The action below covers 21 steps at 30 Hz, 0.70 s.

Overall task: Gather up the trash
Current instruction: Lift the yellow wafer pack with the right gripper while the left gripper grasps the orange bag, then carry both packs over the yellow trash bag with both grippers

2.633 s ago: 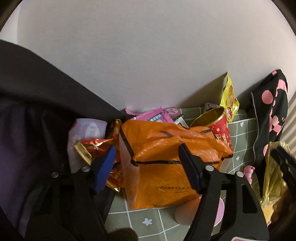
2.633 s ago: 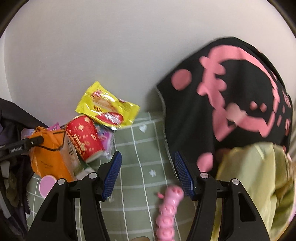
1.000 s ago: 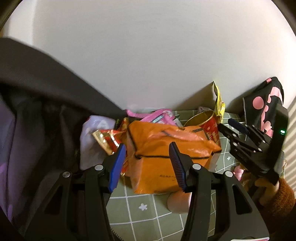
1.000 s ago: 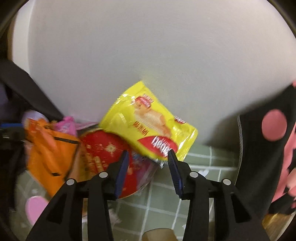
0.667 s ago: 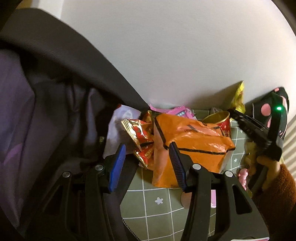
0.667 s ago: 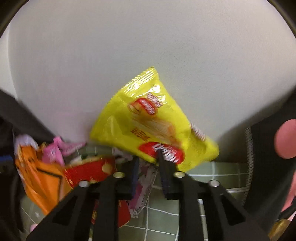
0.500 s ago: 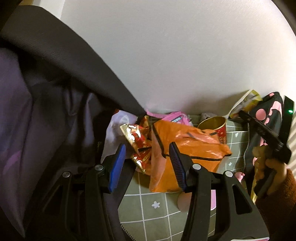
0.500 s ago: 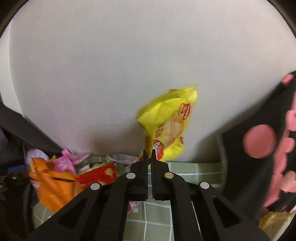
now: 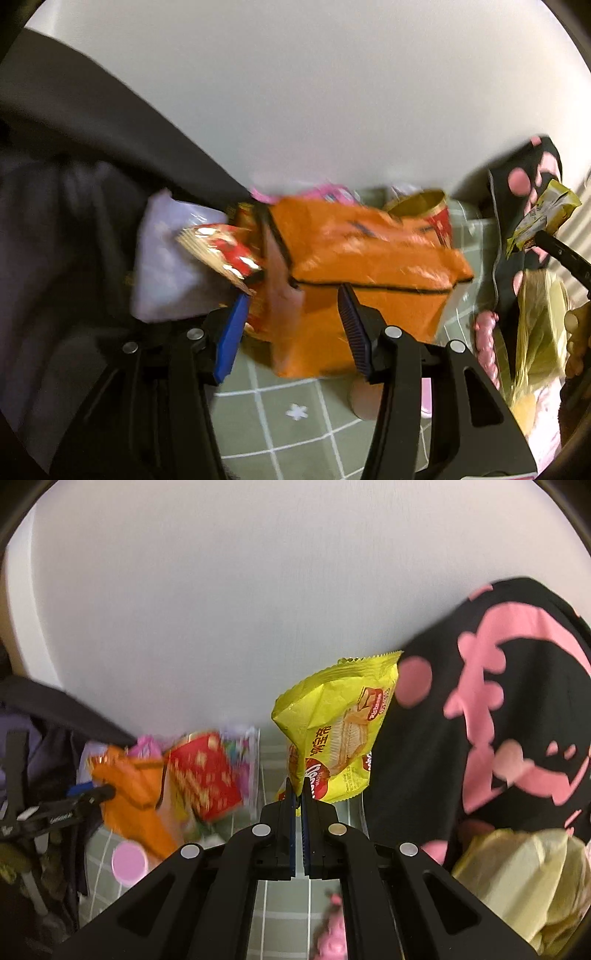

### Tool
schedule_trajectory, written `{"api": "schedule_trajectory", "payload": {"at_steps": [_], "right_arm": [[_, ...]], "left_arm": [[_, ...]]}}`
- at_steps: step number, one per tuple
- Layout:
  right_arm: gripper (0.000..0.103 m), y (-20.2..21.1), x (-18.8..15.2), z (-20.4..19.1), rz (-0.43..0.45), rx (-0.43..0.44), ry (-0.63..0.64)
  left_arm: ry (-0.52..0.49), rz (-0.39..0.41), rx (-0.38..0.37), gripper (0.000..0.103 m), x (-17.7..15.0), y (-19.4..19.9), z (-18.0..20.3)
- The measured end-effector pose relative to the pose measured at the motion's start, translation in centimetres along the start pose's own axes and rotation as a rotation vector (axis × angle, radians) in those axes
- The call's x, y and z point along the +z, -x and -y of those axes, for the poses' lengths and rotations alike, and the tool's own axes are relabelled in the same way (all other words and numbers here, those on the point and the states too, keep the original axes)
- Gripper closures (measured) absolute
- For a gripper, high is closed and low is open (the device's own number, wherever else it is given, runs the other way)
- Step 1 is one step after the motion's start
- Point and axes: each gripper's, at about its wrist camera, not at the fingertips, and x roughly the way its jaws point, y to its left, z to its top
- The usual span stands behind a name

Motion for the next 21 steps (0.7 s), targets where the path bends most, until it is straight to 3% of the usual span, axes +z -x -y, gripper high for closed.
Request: {"api": "schedule_trajectory", "payload": {"at_steps": [1, 3, 10, 15, 21], "right_arm": [[0.099, 0.7, -0.3, 0.4, -0.008, -0.005, 0.005], [0.099, 0.9, -1.0, 0.3, -0.019, -0.013, 0.005], [0.099, 6.9, 0.0, 3.5, 0.080, -0.068, 0.008], [0.099, 12.2, 0.6, 7.8, 0.176, -0.106, -0.013], [0.099, 18.7, -1.0, 13.2, 0.236, -0.216, -0.030]], "left_arm": [[-0.013, -0.016, 0.002, 0.064, -0.1, -0.4, 0.5], [-0.023, -0.024, 0.020, 0.090, -0.1, -0.6, 1.3], [-0.064, 0.079, -0.014, 0.093, 4.5, 4.6, 5.5], [-0.243, 0.166, -0.050, 0.093, 7.5, 8.7, 13.9], [-0.379, 0.152, -0.151, 0.092, 7.6, 9.5, 24.2]]}}
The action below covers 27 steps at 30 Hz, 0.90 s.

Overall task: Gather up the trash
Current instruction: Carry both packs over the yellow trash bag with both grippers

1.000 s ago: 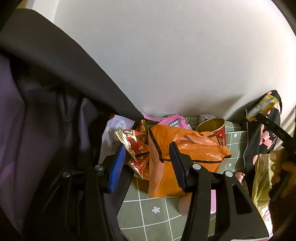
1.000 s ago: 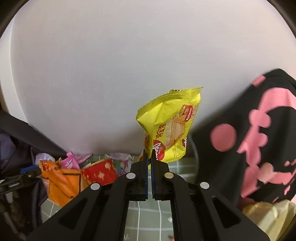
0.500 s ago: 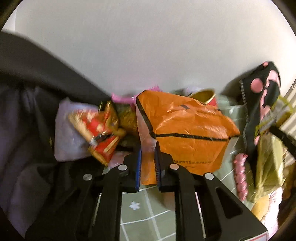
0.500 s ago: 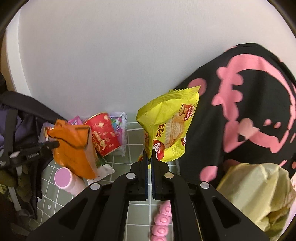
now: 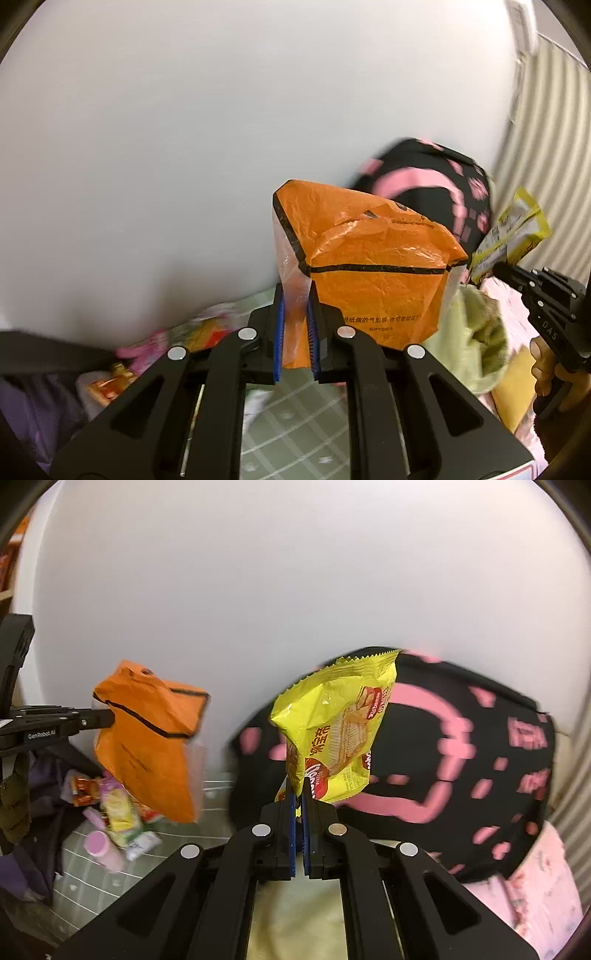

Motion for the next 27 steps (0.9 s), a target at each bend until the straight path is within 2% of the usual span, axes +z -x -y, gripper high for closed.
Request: {"api": "schedule_trajectory", "payload": {"at_steps": [3, 7, 11, 17, 20, 27], "right_arm": [[0.098, 2.4, -0.9, 3.5, 0.012, -0.063, -0.038], [0.098, 4.8, -2.4, 7.3, 0.015, -0.134, -0.093], [0.098, 6.6, -4.1, 10.1, 0.009, -0.188, -0.143], [0.099, 7.9, -5.7, 12.0, -0.002, -0.212, -0.167], [0.099, 7.7, -6.5, 12.7, -0.015, -0.208, -0.183], [0.099, 6.8, -8.2, 13.4, -0.056, -0.179, -0.213]], "left_arm": [[-0.061, -0.029, -0.065, 0.092, 0.3, -1.5, 4.0], [-0.141, -0.068, -0.116, 0.092, 0.3, -3.5, 8.5], [-0.204, -0.099, -0.139, 0.092, 0.5, -5.7, 12.7], [-0.247, -0.202, -0.155, 0.092, 0.2, -9.3, 16.4], [-0.267, -0.268, -0.182, 0.092, -1.0, -11.2, 18.1], [-0.299, -0.397, -0.184, 0.092, -4.4, -15.6, 20.4]]}}
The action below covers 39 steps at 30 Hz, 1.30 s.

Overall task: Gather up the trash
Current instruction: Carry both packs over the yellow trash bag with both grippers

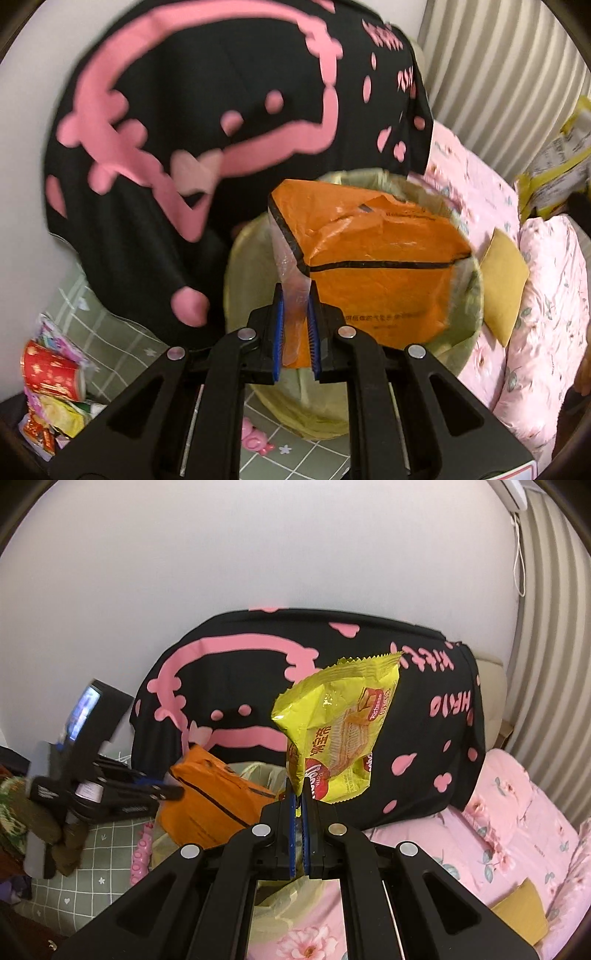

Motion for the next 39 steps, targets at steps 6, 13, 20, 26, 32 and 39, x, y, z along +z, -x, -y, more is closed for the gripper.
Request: {"api": "schedule_trajectory", "payload": {"at_steps": [6, 13, 20, 26, 32, 39], "right_arm": [[0.099, -1.3, -1.0, -1.4, -0.045, 0.055, 0.015], [0.098, -4.8, -2.9, -4.3, -0.156, 0.182, 0.014], [0.099, -11.7, -4.7, -5.6, -0.299, 0.216, -0.032], [0.098, -13.2, -5.1, -5.1, -0.341, 0.174, -0.016], [0.098, -14.2, -6.1, -3.9, -0.380, 0.150, -0.044], [0.096, -12.2, -6.3, -4.3, -0.335, 0.135, -0.024]], "left_arm": [[0.057, 0.017, -0.114, 0.089, -0.5, -1.5, 0.0], [0.127, 0.042, -0.172, 0.073, -1.2, 0.3, -1.8], [0.206, 0.107, -0.106, 0.071, -3.3, 3.6, -5.1], [0.261, 0.139, -0.108, 0.070, -5.5, 4.8, -7.3], [0.274, 0.133, -0.128, 0.070, -5.8, 4.3, -7.2], [0.244, 0.178, -0.115, 0.064, -7.1, 4.9, -6.7]]}}
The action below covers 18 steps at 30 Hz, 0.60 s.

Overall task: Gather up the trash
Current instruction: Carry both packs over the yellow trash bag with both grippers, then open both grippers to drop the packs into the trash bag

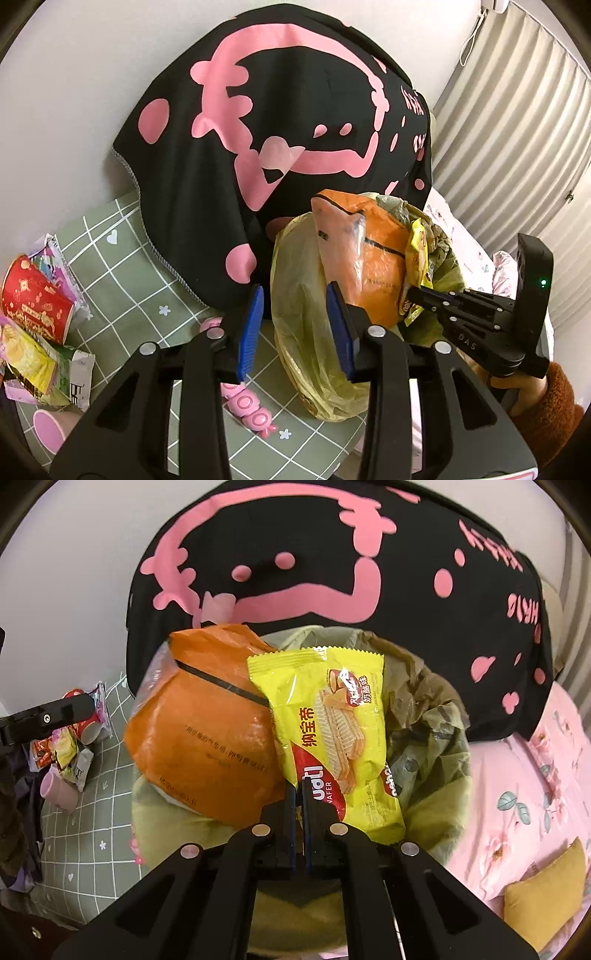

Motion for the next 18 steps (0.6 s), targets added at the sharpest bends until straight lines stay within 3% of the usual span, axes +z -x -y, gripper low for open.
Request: {"api": "schedule_trajectory", "payload": {"at_steps": [2, 4, 10, 18], "right_arm": [[0.087, 0.9, -0.4, -0.4, 0.021, -0.025, 0.020], [0.068, 1.9, -0.7, -0.7, 0.044, -0.028, 0.022], [0.066, 4.2, -0.6, -1.7, 0.102, -0.021, 0.006], [0.066, 4.5, 1.8, -8.1, 0.193, 0.050, 0.094]], "left_arm": [[0.000, 0.012, 0.000, 0.062, -0.6, 0.6, -0.2], [0.006, 0.025, 0.011, 0.061, -1.2, 1.3, -0.7], [0.035, 0.076, 0.093, 0.056, -2.7, 3.5, -2.8], [0.168, 0.129, 0.274, 0.055, -6.1, 6.9, -9.3]]}}
